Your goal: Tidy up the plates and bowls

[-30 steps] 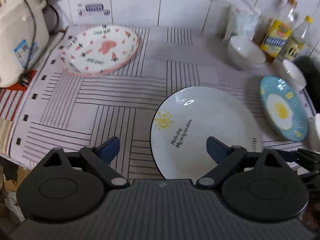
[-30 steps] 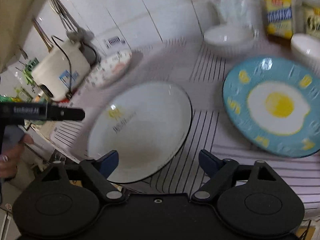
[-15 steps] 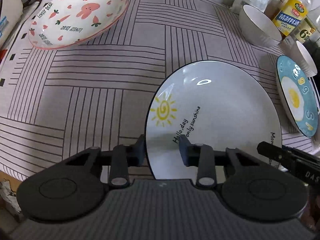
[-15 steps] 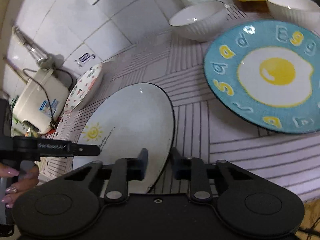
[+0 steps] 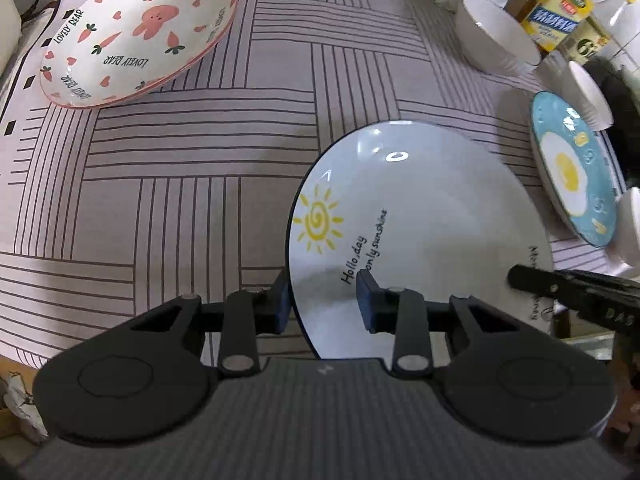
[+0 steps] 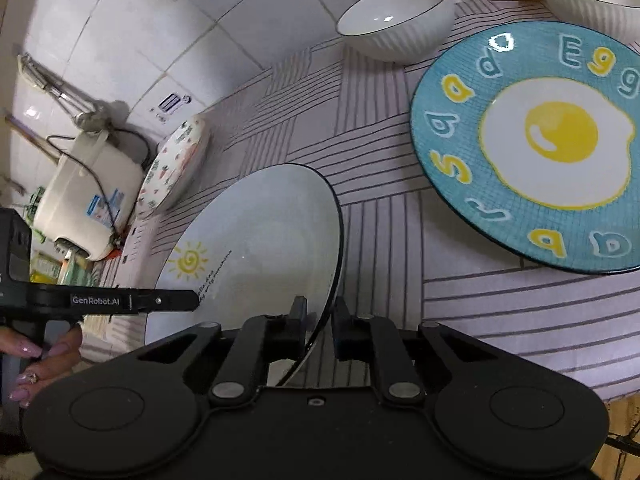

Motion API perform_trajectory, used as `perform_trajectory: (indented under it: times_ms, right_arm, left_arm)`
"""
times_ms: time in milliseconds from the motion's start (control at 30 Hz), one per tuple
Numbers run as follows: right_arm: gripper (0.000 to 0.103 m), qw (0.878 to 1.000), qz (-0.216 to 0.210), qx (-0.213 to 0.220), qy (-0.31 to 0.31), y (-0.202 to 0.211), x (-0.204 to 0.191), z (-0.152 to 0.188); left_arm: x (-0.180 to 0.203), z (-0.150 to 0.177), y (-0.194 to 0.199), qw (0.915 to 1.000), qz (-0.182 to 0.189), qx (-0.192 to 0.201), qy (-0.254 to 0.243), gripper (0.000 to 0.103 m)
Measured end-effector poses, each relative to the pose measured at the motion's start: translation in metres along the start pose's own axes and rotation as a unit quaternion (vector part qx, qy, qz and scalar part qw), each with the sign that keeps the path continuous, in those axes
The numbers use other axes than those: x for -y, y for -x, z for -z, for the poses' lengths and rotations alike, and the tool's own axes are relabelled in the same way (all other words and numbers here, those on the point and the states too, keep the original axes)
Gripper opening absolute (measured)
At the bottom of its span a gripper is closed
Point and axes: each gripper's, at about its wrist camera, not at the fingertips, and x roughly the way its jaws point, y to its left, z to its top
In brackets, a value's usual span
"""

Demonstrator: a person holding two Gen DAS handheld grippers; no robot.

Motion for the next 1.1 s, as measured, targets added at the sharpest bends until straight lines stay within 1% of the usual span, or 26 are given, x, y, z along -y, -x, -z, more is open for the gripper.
perform_trajectory:
  times_ms: [100,233,300,400,467,500,567,633,700,733,800,900,1000,1100]
  right_arm:
    - [0.018,1.0,-0.004,0.001,0.003,0.007,-0.002,-0.001]
    - [0.018,0.999,0.005,0.025,0.03,0.016,-0.012,-0.011]
    - [0.018,0.999,0.002,0.037,0.023,0.02,-0.013,-0.021]
    - [0.019,0.998,0.003,0.055,0.026,0.027,-0.017,-0.035]
    - [0.02,0.997,-0.005,0.074,0.02,0.03,-0.017,-0.04]
    - [0.02,0.996,-0.006,0.082,0.017,0.029,-0.017,-0.043]
    - [0.02,0.996,0.006,0.091,0.022,0.024,-0.022,-0.05]
    - [0.02,0.995,0.009,0.094,0.019,0.017,-0.024,-0.055]
    - [0.02,0.996,0.01,0.091,0.01,0.007,-0.024,-0.062]
    - [0.021,0.996,0.008,0.09,0.006,0.002,-0.024,-0.064]
    - [0.021,0.996,0.012,0.088,0.003,-0.01,-0.025,-0.07]
    - [0.021,0.996,0.015,0.086,0.006,-0.026,-0.028,-0.078]
    - [0.021,0.995,0.013,0.096,-0.014,-0.038,-0.022,-0.081]
    - [0.021,0.995,0.017,0.096,-0.018,-0.048,-0.019,-0.083]
  left_arm:
    - [0.001,-0.001,0.009,0.9999,0.01,0.004,-0.004,0.032]
    - [0.006,-0.01,0.016,0.9997,0.006,0.003,-0.025,0.032]
    - [0.006,-0.02,0.02,0.9995,0.012,0.008,-0.028,0.032]
    - [0.003,-0.04,0.027,0.9988,0.036,0.018,-0.027,0.032]
    - [0.001,-0.053,0.031,0.9972,0.05,0.047,-0.029,0.032]
    - [0.0,-0.061,0.032,0.9966,0.054,0.054,-0.03,0.032]
    - [0.0,-0.077,0.031,0.9959,0.055,0.057,-0.043,0.032]
    - [-0.001,-0.088,0.031,0.9949,0.048,0.067,-0.059,0.032]
    - [-0.006,-0.101,0.029,0.9941,0.049,0.072,-0.065,0.032]
    - [-0.011,-0.108,0.027,0.9942,0.051,0.071,-0.063,0.032]
    - [-0.019,-0.121,0.018,0.9955,0.051,0.053,-0.06,0.032]
    - [-0.025,-0.135,0.008,0.9957,0.039,0.023,-0.081,0.032]
    - [-0.031,-0.144,0.001,0.9945,0.045,0.012,-0.094,0.032]
    - [-0.032,-0.153,-0.009,0.994,0.044,0.003,-0.1,0.032]
